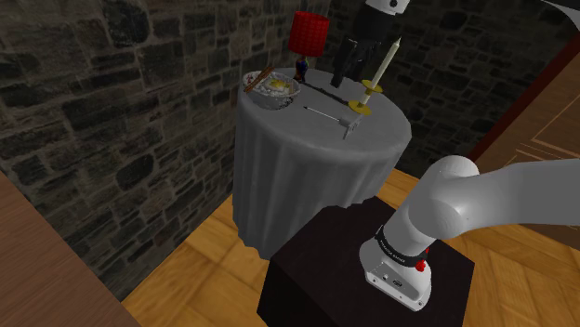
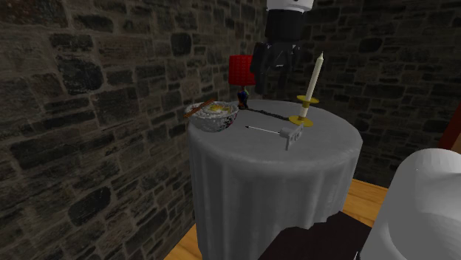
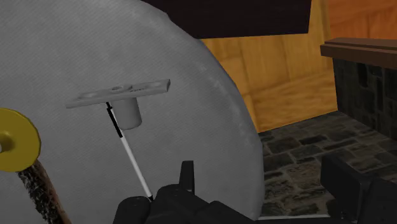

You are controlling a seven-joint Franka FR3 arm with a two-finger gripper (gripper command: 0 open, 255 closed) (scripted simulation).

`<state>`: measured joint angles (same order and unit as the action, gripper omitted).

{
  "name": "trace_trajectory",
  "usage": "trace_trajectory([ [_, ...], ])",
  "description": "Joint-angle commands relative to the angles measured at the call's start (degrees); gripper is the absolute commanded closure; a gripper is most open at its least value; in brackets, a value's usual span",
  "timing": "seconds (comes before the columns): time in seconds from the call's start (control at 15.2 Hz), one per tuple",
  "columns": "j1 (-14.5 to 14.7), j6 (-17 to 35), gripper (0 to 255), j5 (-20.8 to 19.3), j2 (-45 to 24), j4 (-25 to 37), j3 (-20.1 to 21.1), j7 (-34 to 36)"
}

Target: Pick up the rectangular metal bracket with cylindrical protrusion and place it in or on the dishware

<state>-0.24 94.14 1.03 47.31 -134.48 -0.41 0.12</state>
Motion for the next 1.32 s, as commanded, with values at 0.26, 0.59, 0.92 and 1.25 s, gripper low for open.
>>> trace_trajectory([
  [0.26,-0.9,3.01,0,-2.95,-0.96,-4.28,-3.81,-5.28],
  [0.59,-2.34,7.38,0,-7.0,-3.78,-8.36,-8.77,-11.77],
  [0.92,-3.94,12.41,0,-11.08,-8.49,-10.86,-13.76,-18.03],
  [1.25,-4.15,16.49,0,-11.59,-9.17,-14.27,-14.36,-17.96],
])
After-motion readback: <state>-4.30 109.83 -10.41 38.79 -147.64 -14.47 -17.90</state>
